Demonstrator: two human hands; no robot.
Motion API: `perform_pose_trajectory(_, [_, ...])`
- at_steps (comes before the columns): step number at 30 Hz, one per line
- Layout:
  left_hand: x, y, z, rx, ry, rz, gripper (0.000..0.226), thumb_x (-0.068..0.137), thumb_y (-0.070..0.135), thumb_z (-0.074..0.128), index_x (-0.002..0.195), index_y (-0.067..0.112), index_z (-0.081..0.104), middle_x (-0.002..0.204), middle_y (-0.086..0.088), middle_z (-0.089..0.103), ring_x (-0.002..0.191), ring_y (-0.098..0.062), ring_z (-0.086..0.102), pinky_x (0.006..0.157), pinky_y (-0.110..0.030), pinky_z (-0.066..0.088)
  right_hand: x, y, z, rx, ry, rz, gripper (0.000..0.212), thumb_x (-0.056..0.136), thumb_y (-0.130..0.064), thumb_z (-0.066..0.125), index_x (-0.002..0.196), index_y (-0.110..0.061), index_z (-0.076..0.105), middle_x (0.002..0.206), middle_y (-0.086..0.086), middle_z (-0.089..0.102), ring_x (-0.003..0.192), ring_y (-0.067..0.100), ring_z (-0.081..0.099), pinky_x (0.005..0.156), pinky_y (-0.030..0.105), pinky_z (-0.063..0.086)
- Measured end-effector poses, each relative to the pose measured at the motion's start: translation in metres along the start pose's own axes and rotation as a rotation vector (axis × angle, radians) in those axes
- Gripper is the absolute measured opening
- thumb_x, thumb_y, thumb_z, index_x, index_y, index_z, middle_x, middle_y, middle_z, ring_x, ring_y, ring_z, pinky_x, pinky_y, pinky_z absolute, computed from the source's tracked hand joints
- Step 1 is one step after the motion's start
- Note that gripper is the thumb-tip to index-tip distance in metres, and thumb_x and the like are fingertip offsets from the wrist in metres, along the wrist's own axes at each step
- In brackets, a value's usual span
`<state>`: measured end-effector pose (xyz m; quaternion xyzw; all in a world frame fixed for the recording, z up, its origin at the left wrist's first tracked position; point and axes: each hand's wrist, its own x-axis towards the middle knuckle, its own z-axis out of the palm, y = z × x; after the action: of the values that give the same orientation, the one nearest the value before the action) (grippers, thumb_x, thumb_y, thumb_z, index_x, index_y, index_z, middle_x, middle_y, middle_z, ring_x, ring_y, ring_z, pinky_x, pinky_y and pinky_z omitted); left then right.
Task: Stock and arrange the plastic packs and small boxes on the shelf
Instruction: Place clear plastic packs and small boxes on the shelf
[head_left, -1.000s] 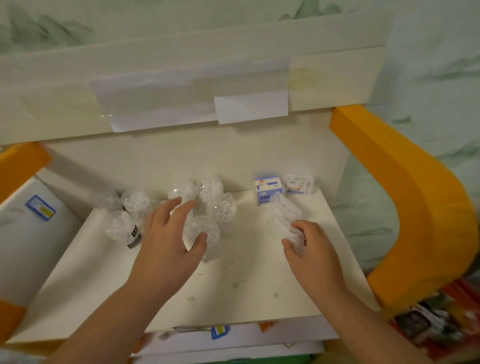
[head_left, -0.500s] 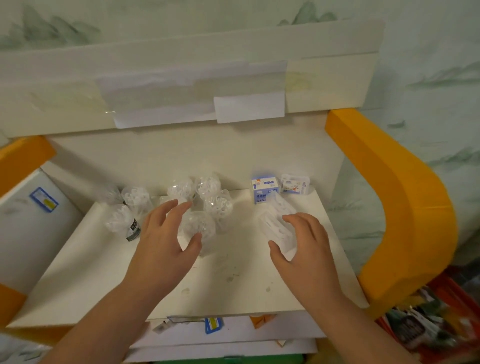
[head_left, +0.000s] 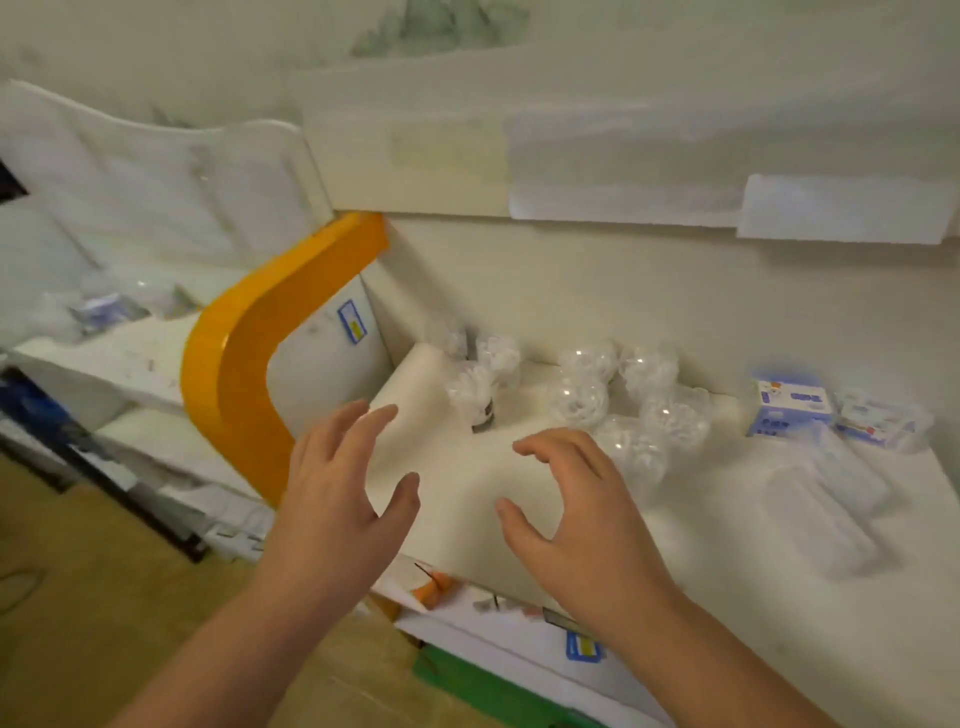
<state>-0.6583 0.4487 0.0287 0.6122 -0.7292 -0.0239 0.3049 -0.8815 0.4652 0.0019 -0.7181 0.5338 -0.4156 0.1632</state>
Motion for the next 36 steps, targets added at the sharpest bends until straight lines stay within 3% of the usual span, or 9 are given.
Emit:
perform_pose_trajectory(2, [-0.005, -0.026, -0.027, -0.001, 0.064, -0.029, 0.061, 0.084, 0.035, 0.068, 0.140, 0.033, 0.042, 0.144, 0.008, 0.037, 0.133, -0.016, 0.031, 0.099, -0.044, 0.046, 0.017, -0.025, 0.023, 0.010, -0.062, -0.061, 0.038, 0.084, -0.048, 0.057, 0.120, -0.043, 0.047, 0.119, -0.031, 0.043, 0.119, -0.005, 0.044, 0.095, 0.005, 0.033])
perform_pose_trajectory(5, [-0.014, -0.068, -0.068, 0.043, 0.136, -0.050, 0.062, 0.085, 0.046, 0.061, 0.141, 0.039, 0.037, 0.145, 0.016, 0.034, 0.131, -0.003, 0.030, 0.096, -0.030, 0.038, 0.044, -0.067, 0.060, 0.023, -0.127, -0.148, 0.038, 0.084, -0.049, 0.056, 0.120, -0.045, 0.047, 0.118, -0.032, 0.043, 0.117, -0.008, 0.043, 0.094, 0.004, 0.033])
perform_pose_trajectory(9, [-0.026, -0.139, -0.113, 0.079, 0.151, -0.125, 0.064, 0.085, 0.052, 0.057, 0.144, 0.046, 0.030, 0.144, 0.025, 0.029, 0.129, 0.009, 0.022, 0.099, -0.025, 0.031, 0.070, -0.131, 0.122, 0.054, -0.177, -0.236, 0.038, 0.084, -0.047, 0.060, 0.121, -0.042, 0.051, 0.117, -0.031, 0.046, 0.114, -0.008, 0.045, 0.093, 0.005, 0.035])
perform_pose_trajectory(14, [-0.033, -0.242, -0.163, 0.113, 0.156, -0.241, 0.070, 0.086, 0.054, 0.055, 0.148, 0.042, 0.026, 0.147, 0.022, 0.026, 0.138, 0.001, 0.019, 0.105, -0.025, 0.026, 0.095, -0.200, 0.213, 0.072, -0.223, -0.265, 0.039, 0.083, -0.042, 0.068, 0.117, -0.045, 0.050, 0.115, -0.032, 0.046, 0.112, -0.009, 0.046, 0.089, 0.001, 0.031])
perform_pose_trajectory(19, [-0.025, -0.324, -0.201, 0.142, 0.126, -0.230, 0.069, 0.089, 0.051, 0.057, 0.149, 0.038, 0.027, 0.149, 0.018, 0.028, 0.141, -0.004, 0.021, 0.108, -0.025, 0.026, 0.125, -0.239, 0.292, 0.095, -0.215, -0.215, 0.039, 0.082, -0.036, 0.069, 0.112, -0.048, 0.047, 0.112, -0.036, 0.045, 0.111, -0.017, 0.043, 0.087, -0.002, 0.029])
perform_pose_trajectory(25, [-0.004, -0.390, -0.209, 0.108, 0.106, -0.240, 0.066, 0.088, 0.053, 0.053, 0.147, 0.041, 0.027, 0.149, 0.020, 0.027, 0.140, -0.001, 0.019, 0.107, -0.024, 0.027, 0.157, -0.254, 0.353, 0.097, -0.219, -0.138, 0.036, 0.083, -0.040, 0.067, 0.113, -0.048, 0.049, 0.114, -0.034, 0.045, 0.113, -0.011, 0.046, 0.087, 0.002, 0.033])
perform_pose_trajectory(29, [0.024, -0.428, -0.195, 0.084, 0.107, -0.263, 0.067, 0.088, 0.052, 0.055, 0.147, 0.044, 0.026, 0.149, 0.022, 0.025, 0.139, 0.002, 0.017, 0.098, -0.011, 0.023, 0.189, -0.256, 0.393, 0.132, -0.201, -0.118, 0.037, 0.080, -0.046, 0.062, 0.115, -0.046, 0.049, 0.115, -0.031, 0.047, 0.112, -0.011, 0.046, 0.089, 0.009, 0.037])
perform_pose_trajectory(34, [0.075, -0.481, -0.187, 0.108, 0.073, -0.286, 0.068, 0.087, 0.054, 0.057, 0.147, 0.045, 0.026, 0.148, 0.023, 0.026, 0.138, 0.002, 0.019, 0.105, -0.021, 0.024, 0.258, -0.264, 0.457, 0.207, -0.133, -0.088, 0.037, 0.080, -0.041, 0.065, 0.115, -0.043, 0.052, 0.114, -0.027, 0.047, 0.110, -0.004, 0.049, 0.092, 0.018, 0.043])
perform_pose_trajectory(36, [0.098, -0.504, -0.191, 0.120, 0.076, -0.310, 0.069, 0.086, 0.053, 0.060, 0.146, 0.045, 0.027, 0.148, 0.024, 0.026, 0.137, 0.004, 0.017, 0.105, -0.022, 0.023, 0.291, -0.272, 0.484, 0.218, -0.119, -0.078, 0.038, 0.082, -0.039, 0.067, 0.117, -0.041, 0.051, 0.116, -0.025, 0.047, 0.109, -0.003, 0.048, 0.089, 0.015, 0.041])
